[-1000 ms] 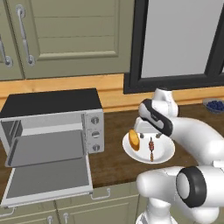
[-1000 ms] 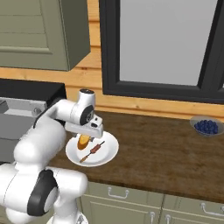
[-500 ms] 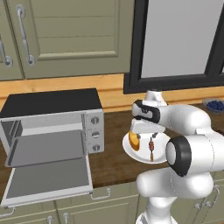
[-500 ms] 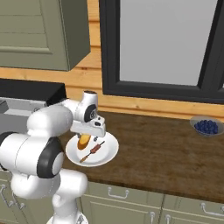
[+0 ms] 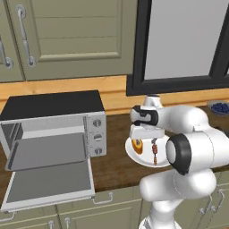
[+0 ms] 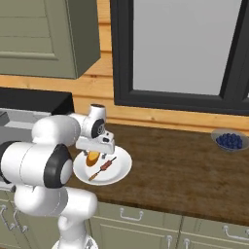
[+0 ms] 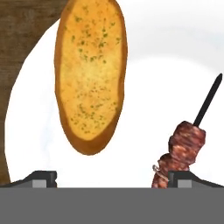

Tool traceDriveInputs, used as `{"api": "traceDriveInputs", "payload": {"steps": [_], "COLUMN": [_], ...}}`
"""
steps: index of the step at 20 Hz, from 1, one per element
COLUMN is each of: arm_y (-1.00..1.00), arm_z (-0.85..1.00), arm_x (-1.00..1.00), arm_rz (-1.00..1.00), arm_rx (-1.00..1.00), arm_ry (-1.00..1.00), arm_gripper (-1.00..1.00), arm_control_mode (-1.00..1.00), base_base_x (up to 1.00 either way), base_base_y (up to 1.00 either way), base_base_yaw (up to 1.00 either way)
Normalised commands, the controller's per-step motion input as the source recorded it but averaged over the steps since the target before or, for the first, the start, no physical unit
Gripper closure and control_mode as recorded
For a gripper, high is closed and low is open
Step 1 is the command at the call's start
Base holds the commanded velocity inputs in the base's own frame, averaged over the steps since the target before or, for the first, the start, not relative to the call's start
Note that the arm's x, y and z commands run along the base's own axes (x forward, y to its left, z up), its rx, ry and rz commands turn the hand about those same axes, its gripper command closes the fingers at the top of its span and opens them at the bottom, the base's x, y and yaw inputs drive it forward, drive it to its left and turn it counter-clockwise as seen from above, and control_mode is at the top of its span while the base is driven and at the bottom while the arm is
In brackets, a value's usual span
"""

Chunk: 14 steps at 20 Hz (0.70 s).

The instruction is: Pick up the kebab skewer and baguette bread, and place them inside the toaster oven. Close the toaster oven door and start by setting the timer.

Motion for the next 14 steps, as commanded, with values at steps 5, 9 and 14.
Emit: {"api": "traceDriveInputs", "payload": {"steps": [5,9,14], "arm_y": [0.01,0.18,0.18], "arm_z": [-0.28,-0.13,-0.17], "arm_x": [0.07,0.08,0.14], "arm_rz": [0.0,0.0,0.0], "arm_rx": [0.0,0.0,0.01], "arm_ry": [-0.1,-0.12,-0.07], "arm_gripper": [-1.0,-1.0,-1.0], "arm_control_mode": [-1.0,-1.0,-1.0], "base_base_x": [0.0,0.0,0.0], "base_base_y": [0.0,0.0,0.0], "base_base_yaw": [0.0,0.0,0.0]}}
